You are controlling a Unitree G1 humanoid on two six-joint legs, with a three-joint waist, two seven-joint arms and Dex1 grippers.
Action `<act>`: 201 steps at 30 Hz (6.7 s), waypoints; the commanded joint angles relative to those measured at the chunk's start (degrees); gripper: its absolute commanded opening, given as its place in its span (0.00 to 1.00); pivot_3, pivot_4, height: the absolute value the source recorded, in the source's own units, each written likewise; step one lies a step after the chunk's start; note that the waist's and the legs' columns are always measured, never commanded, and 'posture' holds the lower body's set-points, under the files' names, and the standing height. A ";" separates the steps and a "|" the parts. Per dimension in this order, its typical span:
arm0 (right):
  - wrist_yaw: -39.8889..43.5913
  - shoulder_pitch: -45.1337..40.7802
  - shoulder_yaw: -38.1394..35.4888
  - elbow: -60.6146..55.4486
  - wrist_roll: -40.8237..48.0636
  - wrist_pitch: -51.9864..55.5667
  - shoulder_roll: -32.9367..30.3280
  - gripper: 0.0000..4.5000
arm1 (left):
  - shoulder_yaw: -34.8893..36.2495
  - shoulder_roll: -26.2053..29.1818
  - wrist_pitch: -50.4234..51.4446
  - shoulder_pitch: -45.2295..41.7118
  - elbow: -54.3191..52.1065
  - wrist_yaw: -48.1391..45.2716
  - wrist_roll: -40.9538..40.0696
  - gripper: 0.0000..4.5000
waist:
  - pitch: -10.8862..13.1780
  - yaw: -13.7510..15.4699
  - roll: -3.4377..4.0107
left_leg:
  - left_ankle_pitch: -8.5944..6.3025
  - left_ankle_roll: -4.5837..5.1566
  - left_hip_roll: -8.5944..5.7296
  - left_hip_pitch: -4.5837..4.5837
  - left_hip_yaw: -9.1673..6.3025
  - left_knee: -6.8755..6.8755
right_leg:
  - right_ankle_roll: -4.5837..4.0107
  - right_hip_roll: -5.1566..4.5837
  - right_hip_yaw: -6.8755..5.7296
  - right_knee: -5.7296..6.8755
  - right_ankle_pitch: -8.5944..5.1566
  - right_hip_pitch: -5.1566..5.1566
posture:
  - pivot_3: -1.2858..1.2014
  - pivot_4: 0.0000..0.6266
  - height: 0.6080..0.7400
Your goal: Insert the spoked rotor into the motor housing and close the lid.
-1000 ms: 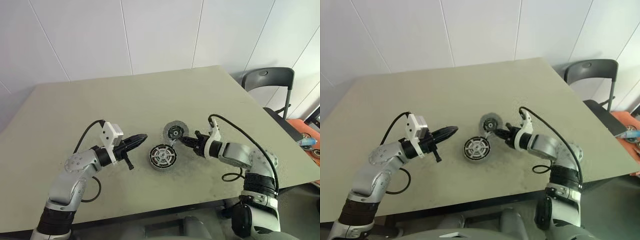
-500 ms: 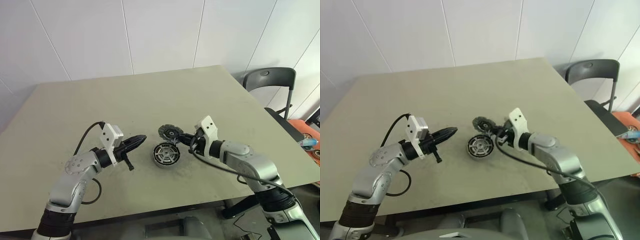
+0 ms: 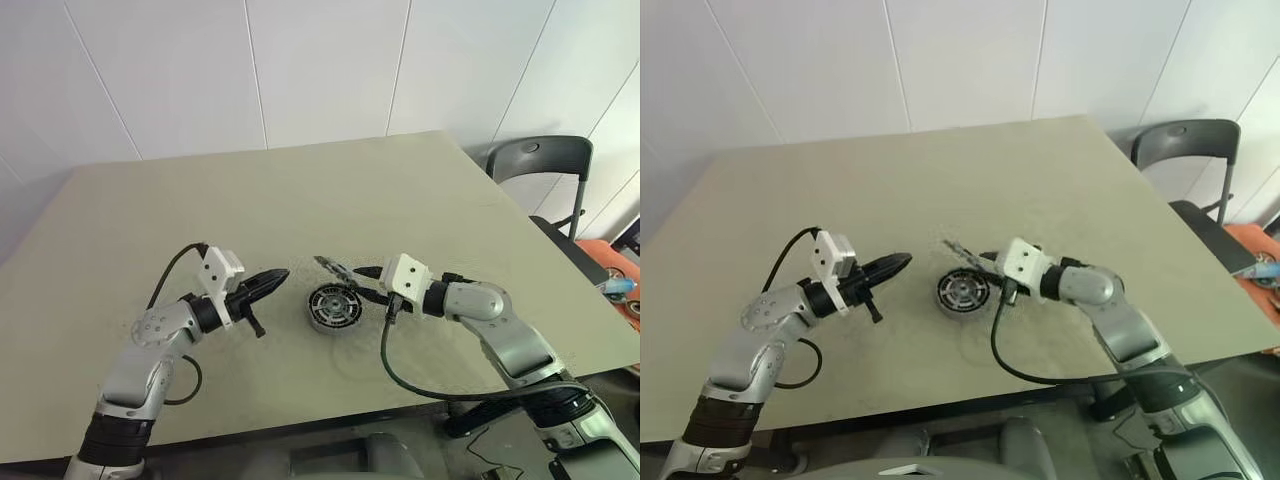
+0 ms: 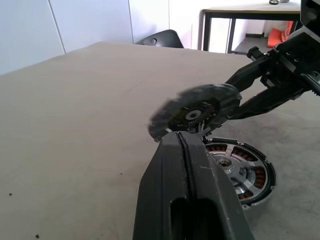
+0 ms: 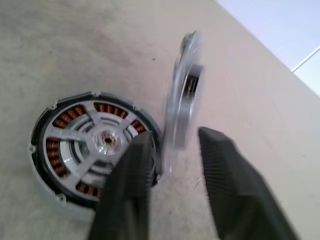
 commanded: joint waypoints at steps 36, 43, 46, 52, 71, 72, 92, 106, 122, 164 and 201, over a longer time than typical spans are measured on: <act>-10.79 -15.79 2.75 8.13 6.90 41.58 21.40 0.96 | 2.95 1.30 3.82 1.36 -7.18 2.04 -2.04 0.00 | 0.02 -0.26 -0.11 | 0.01 -0.01 0.03 0.05 0.00 0.02 | 0.07 0.03 0.00 0.31 0.17 -0.14 | 0.52 0.00 1.00; -10.07 -16.81 4.19 12.05 3.56 38.34 22.56 0.84 | 3.72 1.82 4.77 0.92 -7.62 2.26 -2.51 0.00 | 0.01 -0.37 -0.11 | 0.02 -0.02 0.03 0.09 0.00 0.02 | 0.06 0.04 0.00 0.36 0.18 -0.14 | 0.52 0.00 1.00; -9.42 -16.46 3.78 12.32 3.01 37.63 22.40 0.71 | 3.85 1.99 5.38 0.99 -8.32 2.50 -2.61 0.00 | 0.01 -0.38 -0.11 | 0.02 -0.02 0.03 0.09 0.00 0.02 | 0.06 0.04 0.00 0.36 0.18 -0.14 | 0.52 0.00 1.00; -5.98 -16.07 -2.20 10.32 8.27 36.10 23.43 0.71 | 3.72 1.95 6.73 0.34 -9.31 3.24 -2.82 0.00 | 0.01 -0.37 -0.11 | 0.02 -0.02 0.03 0.08 -0.01 0.02 | 0.06 0.04 0.00 0.36 0.17 -0.15 | 0.52 0.00 1.00; 13.20 -10.15 0.63 7.68 6.38 20.36 10.26 0.71 | 3.85 2.26 7.38 1.10 -10.39 3.18 -3.78 0.00 | 0.03 -0.29 -0.12 | 0.02 -0.02 0.04 0.07 0.02 0.02 | 0.08 0.03 0.01 0.33 0.16 -0.13 | 0.52 0.00 1.00; 13.76 -9.99 0.74 7.79 6.09 20.05 9.96 0.71 | 3.75 2.20 7.37 1.06 -10.39 3.24 -3.73 0.00 | 0.03 -0.23 -0.12 | 0.02 -0.02 0.04 0.07 0.02 0.03 | 0.08 0.03 0.01 0.33 0.16 -0.13 | 0.52 0.00 1.00; 17.55 -7.43 0.46 10.48 4.97 16.70 8.26 0.71 | 3.21 1.85 6.16 0.90 -8.80 2.30 -3.03 0.00 | 0.02 -0.10 -0.13 | 0.02 -0.02 0.04 0.09 0.02 0.04 | 0.07 0.03 0.01 0.33 0.16 -0.10 | 0.52 0.00 1.00; 15.39 -7.29 0.34 11.98 2.07 14.77 7.95 0.71 | 3.88 2.29 4.90 1.58 -7.20 0.77 -3.27 0.00 | 0.02 0.02 -0.14 | 0.02 -0.03 0.03 0.09 0.02 0.08 | 0.06 0.02 0.01 0.33 0.16 -0.06 | 0.52 0.00 1.00; 15.55 -5.40 2.22 11.64 2.00 19.04 6.25 0.71 | 0.95 0.35 4.61 0.67 -7.00 1.80 -2.03 0.00 | -0.03 -0.01 -0.17 | 0.08 -0.12 0.04 0.42 0.02 0.22 | -0.20 0.01 -0.03 0.21 0.05 0.70 | 0.52 0.00 1.00; 11.56 -7.30 1.88 12.11 0.91 19.36 10.65 0.71 | -18.42 -4.55 -4.28 -18.18 28.43 -14.32 17.19 0.00 | -0.11 -0.46 -0.26 | 0.07 -0.13 0.05 0.93 0.04 0.11 | -0.15 0.02 -0.03 0.22 0.03 0.92 | 0.52 0.00 1.00; 11.00 -8.63 -11.49 8.15 17.71 51.54 4.54 1.00 | -18.68 -4.29 -3.05 -17.21 25.94 -15.26 16.63 0.00 | -0.12 0.00 -0.29 | 0.07 -0.12 0.06 0.43 0.03 -0.01 | -0.03 0.00 -0.04 0.07 0.08 0.43 | 0.52 0.00 1.00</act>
